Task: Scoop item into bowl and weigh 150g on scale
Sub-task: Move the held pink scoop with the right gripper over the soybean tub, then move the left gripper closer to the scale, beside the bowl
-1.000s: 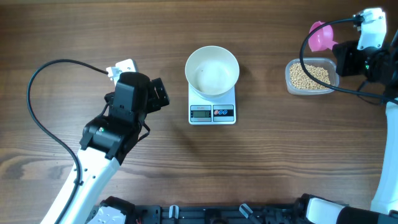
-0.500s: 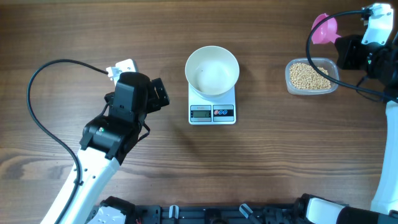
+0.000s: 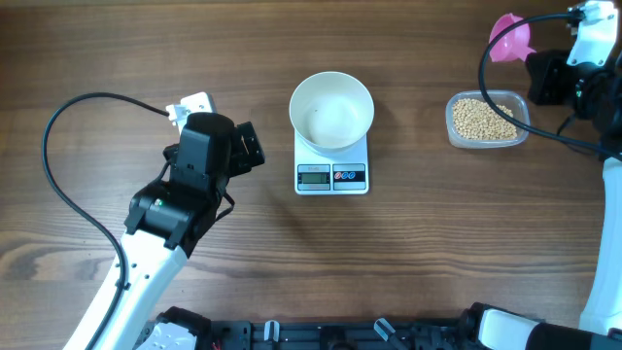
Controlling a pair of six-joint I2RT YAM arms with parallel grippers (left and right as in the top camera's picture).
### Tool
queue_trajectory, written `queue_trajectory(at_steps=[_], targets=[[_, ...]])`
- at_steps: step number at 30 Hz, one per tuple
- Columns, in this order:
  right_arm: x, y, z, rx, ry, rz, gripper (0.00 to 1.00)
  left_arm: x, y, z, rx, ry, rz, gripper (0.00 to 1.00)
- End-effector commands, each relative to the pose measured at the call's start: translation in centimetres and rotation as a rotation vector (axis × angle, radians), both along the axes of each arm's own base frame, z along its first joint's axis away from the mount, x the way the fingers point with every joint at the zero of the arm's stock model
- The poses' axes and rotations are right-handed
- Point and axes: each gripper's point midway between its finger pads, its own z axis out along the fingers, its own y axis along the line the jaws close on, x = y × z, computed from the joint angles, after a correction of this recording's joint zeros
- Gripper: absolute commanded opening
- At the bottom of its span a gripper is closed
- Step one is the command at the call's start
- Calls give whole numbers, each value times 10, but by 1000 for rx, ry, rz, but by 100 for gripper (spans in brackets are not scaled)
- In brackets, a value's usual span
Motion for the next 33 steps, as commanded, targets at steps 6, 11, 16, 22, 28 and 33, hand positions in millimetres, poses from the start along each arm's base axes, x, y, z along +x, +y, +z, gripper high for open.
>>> queue_trajectory(at_steps=[6, 11, 16, 22, 28, 33], targets=[[11, 3, 20, 116, -59, -51, 4, 0, 4, 3, 12, -11, 13, 100], [14, 2, 24, 116, -81, -54, 4, 0, 4, 3, 12, -11, 13, 100], [14, 2, 25, 120, -85, -52, 4, 4, 1, 7, -8, -33, 7, 100], [7, 5, 15, 175, -20, -86, 4, -5, -36, 1, -154, 28, -153, 100], [-2, 7, 4, 188, 41, -91, 4, -20, -88, 13, -341, 48, -416, 100], [-6, 8, -1, 195, 69, -93, 4, -40, -110, 13, -303, 51, -672, 100]])
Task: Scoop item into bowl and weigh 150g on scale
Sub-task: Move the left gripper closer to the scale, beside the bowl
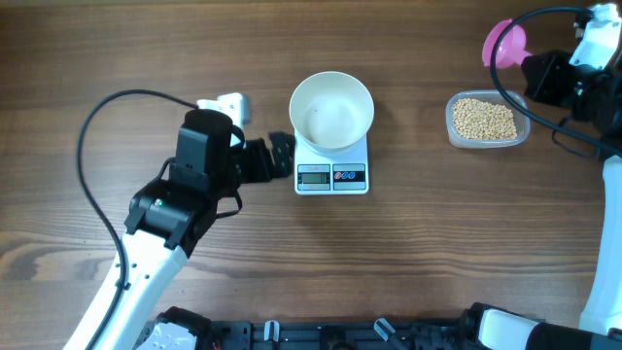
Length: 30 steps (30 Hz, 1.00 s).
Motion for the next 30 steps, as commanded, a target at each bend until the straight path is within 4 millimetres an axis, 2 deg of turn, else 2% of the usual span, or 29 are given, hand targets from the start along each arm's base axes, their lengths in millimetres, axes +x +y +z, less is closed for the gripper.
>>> queue_trajectory(at_steps=[1, 8, 21, 30], targets=[[0, 3, 5, 23, -9, 5, 4, -23, -23, 2, -10, -24, -254, 100], [2, 2, 7, 21, -17, 6, 5, -36, -3, -24, 118, 68, -234, 100], [0, 3, 5, 24, -8, 5, 4, -31, -4, -30, 162, 62, -216, 100], [0, 3, 5, 24, -8, 5, 4, -35, -15, -32, 207, 53, -192, 100]])
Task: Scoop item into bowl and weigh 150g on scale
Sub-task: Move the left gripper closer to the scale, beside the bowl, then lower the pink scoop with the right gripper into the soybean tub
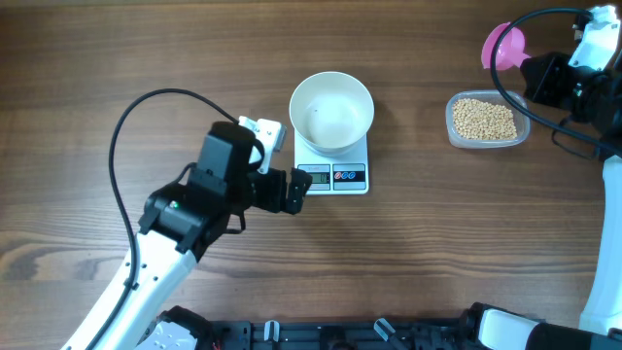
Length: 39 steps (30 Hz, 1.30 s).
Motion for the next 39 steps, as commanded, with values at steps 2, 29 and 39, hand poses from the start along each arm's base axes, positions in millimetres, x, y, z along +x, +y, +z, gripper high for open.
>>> queue_trajectory(at_steps=[2, 29, 39], targets=[[1, 2, 6, 20, -14, 7, 4, 4, 4, -2, 15, 4, 61, 100], [1, 2, 6, 20, -13, 7, 4, -1, -10, 2, -43, 14, -6, 100], [0, 2, 4, -42, -22, 56, 4, 0, -7, 2, -31, 7, 5, 100]])
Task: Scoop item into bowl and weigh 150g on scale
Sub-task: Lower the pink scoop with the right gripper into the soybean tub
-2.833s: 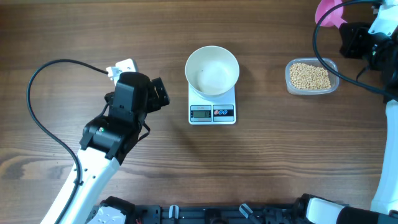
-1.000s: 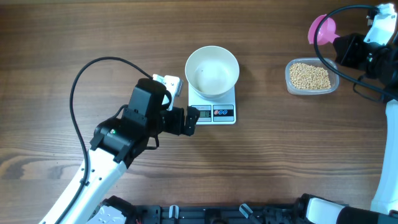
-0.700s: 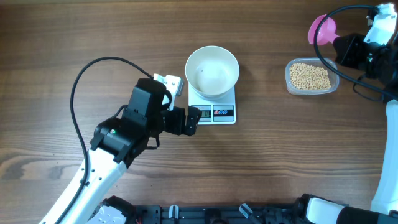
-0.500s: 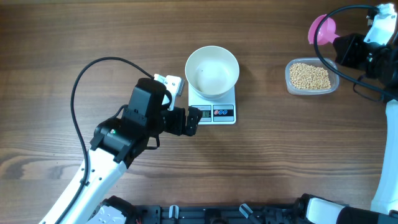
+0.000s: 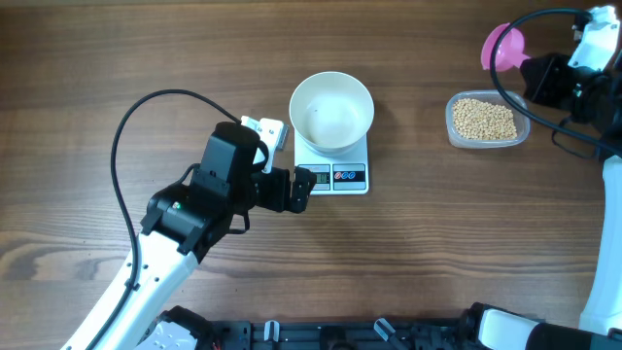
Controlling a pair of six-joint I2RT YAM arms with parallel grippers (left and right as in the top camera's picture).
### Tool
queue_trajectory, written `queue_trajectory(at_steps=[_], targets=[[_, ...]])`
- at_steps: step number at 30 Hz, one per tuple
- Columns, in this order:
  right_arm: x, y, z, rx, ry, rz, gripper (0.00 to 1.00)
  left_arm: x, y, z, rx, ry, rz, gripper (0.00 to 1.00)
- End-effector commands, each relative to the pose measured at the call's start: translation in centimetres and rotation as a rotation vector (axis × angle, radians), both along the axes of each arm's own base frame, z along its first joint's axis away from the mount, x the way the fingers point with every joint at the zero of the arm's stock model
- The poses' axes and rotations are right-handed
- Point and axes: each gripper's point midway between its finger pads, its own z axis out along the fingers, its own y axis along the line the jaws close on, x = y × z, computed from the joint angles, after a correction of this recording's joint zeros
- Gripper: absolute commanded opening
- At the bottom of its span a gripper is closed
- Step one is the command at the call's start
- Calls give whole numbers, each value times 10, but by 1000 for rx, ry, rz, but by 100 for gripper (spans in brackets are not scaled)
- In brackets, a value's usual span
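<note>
A white bowl (image 5: 331, 110), with nothing showing inside, stands on a small white kitchen scale (image 5: 352, 176). My left gripper (image 5: 302, 183) sits at the scale's front left corner, touching the edge by the display; its fingers look shut with nothing between them. To the right lies a clear container of tan grains (image 5: 484, 119). My right gripper (image 5: 532, 68) hovers beyond that container, shut on the handle of a pink scoop (image 5: 502, 45). The scoop's contents cannot be made out.
The left arm's black cable loops over the wooden table (image 5: 126, 107) to the left. The right arm and its cables fill the far right edge. Dark base hardware runs along the front edge.
My left gripper has edged slightly right, closer onto the scale's display corner. The right gripper, the scoop, the bowl and the grain container have not moved.
My left gripper was well left of the scale. Then it was at the scale's left edge beside the bowl, later lower at the front left corner, where it now touches. The right gripper held the pink scoop throughout, shifting slightly left early on.
</note>
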Motion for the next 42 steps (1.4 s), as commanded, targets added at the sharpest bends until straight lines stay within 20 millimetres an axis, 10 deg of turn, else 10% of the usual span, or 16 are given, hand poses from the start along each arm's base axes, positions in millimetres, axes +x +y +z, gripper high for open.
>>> queue_trajectory(at_steps=[1, 9, 18, 42], targets=[[1, 2, 6, -38, -28, 49, 4, 0, -1, -2, 7, 3, -5, 100], [-3, 0, -8, -194, -17, 181, 4, 0, -1, -2, 7, 3, -5, 100], [-7, -62, -69, -410, 240, -14, 4, 0, -1, -2, 7, 3, -5, 100], [8, -53, -151, -350, 404, 149, 5, 0, -1, -2, 7, 3, -5, 100]])
